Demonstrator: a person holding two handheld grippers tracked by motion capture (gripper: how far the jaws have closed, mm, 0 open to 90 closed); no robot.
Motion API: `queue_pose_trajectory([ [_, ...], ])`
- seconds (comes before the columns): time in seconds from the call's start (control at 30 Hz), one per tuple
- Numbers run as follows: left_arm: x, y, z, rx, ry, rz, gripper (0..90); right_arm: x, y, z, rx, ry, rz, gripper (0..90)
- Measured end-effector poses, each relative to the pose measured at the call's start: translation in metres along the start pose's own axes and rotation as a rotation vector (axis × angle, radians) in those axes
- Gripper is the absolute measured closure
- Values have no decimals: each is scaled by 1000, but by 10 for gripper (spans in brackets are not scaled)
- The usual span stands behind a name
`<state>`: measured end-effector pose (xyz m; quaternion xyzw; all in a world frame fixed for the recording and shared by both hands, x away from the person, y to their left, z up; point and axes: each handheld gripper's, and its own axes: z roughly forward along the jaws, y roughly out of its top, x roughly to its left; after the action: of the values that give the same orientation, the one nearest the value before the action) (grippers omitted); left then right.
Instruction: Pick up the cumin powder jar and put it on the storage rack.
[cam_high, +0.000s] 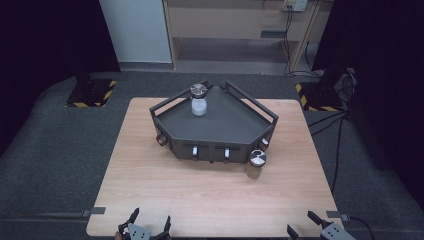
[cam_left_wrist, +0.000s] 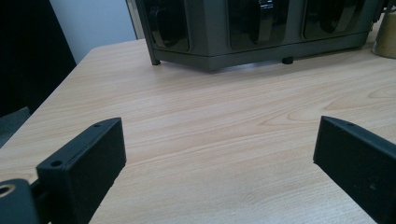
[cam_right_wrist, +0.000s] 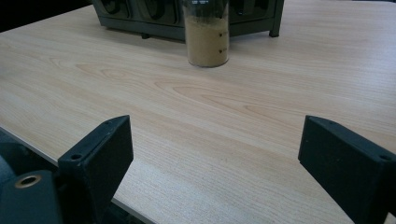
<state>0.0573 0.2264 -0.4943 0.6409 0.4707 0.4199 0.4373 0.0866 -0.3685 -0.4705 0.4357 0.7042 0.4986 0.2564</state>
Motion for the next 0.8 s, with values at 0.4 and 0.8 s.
queue_pose_trajectory([
  [0.4, -1, 1, 5, -5, 11, -10, 14, 4, 3, -10, -27, -5, -21, 104],
  [0.8, 1, 1, 6, -10, 4, -34, 14, 5, 41, 4, -80, 7, -71, 97],
])
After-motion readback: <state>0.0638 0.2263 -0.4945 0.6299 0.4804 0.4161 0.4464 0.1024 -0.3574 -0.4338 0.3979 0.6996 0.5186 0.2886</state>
